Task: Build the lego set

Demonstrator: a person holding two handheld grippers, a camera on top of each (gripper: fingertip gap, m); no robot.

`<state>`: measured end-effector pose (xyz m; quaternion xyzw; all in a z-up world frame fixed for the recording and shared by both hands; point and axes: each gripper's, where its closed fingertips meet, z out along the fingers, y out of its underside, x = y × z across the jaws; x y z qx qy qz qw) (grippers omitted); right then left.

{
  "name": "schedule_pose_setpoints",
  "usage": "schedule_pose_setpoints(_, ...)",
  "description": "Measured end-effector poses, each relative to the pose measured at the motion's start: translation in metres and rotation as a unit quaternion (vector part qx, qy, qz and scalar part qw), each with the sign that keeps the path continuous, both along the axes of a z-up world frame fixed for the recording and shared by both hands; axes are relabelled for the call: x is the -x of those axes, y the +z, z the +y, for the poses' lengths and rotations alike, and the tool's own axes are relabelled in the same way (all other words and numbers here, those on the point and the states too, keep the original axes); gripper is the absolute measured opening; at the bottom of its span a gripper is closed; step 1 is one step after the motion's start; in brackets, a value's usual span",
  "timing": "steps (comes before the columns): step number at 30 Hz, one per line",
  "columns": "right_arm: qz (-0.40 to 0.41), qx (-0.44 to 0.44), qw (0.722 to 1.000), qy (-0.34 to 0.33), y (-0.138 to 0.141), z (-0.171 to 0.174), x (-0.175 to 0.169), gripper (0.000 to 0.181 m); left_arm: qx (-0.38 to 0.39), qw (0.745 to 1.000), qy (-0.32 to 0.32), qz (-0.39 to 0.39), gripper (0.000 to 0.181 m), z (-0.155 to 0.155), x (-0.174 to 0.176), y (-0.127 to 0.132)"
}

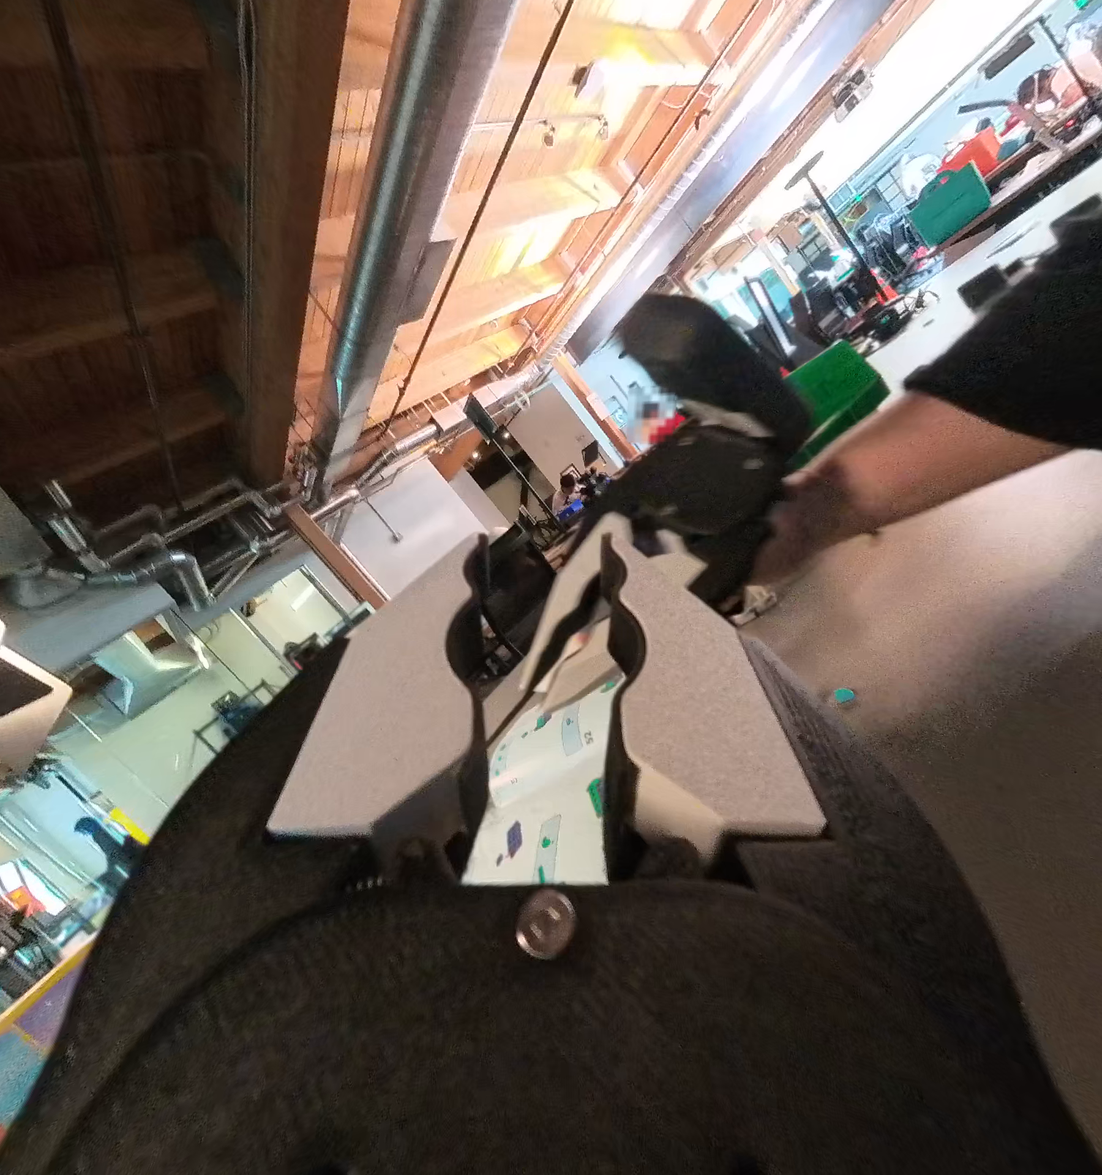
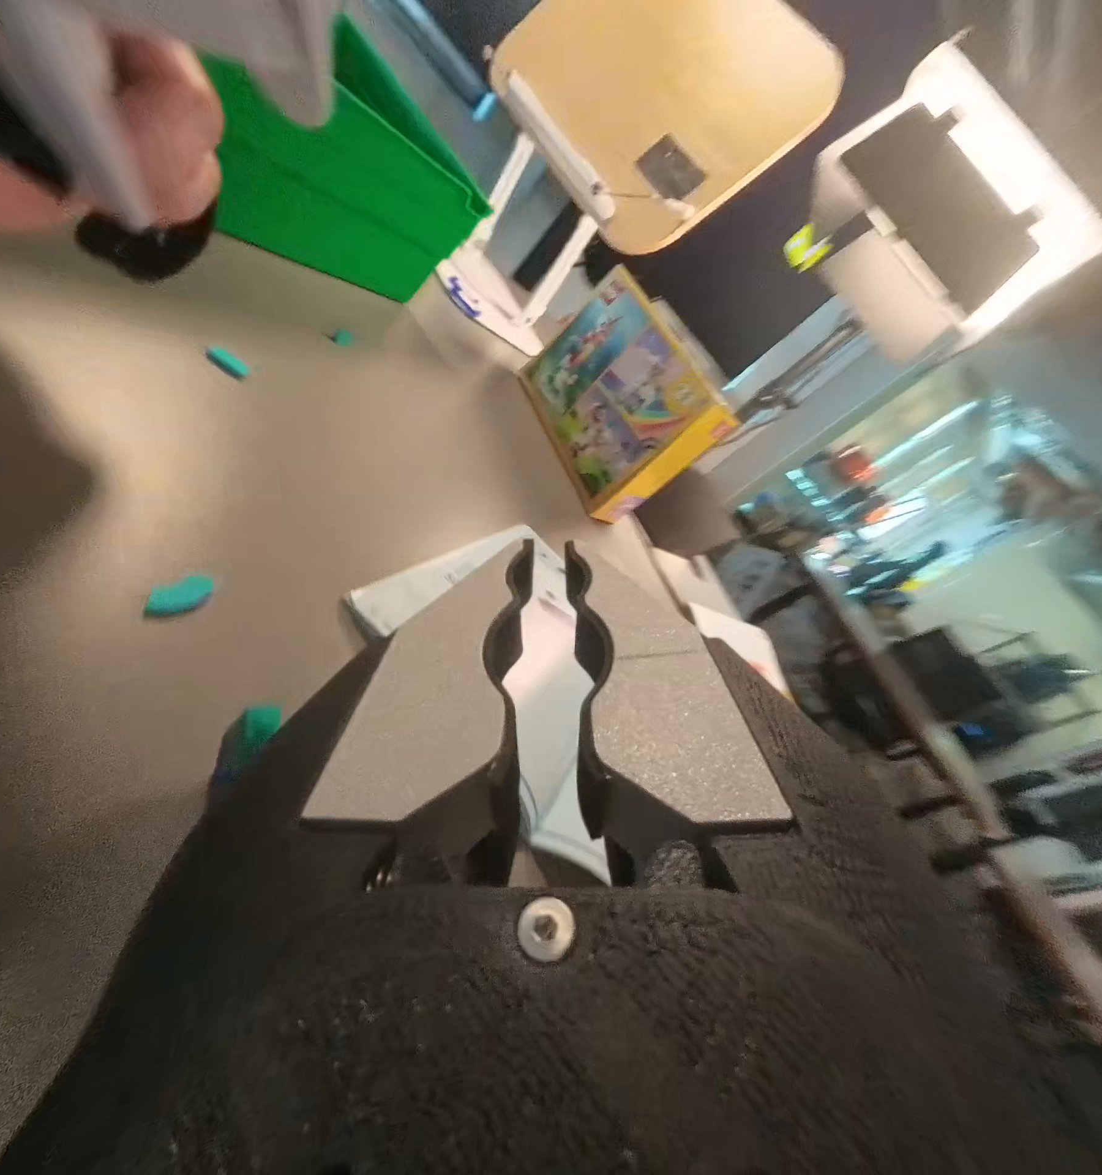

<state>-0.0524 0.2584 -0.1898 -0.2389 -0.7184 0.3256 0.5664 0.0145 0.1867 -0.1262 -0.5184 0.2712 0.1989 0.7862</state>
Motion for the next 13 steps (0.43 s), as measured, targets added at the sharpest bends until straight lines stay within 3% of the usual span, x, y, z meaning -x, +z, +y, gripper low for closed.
schedule_pose_setpoints(3,-0.125,0.075,0.987,0.064,-0.002,-0.024,0.037,0.014,0.001,1.000,-0.004,0.022,0.034,0.000,-0.007,-0.003)
schedule_pose_setpoints(6,-0.257,0.117,0.953,0.108,-0.021,-0.057,0.071,0.028,-0.002,1.000,-0.008,0.030,0.033,-0.002,-0.011,-0.003)
schedule_pose_setpoints(13,-0.361,0.097,0.913,0.161,-0.063,-0.129,0.136,0.029,-0.010,1.000,-0.003,0.014,0.032,-0.005,-0.002,0.004)
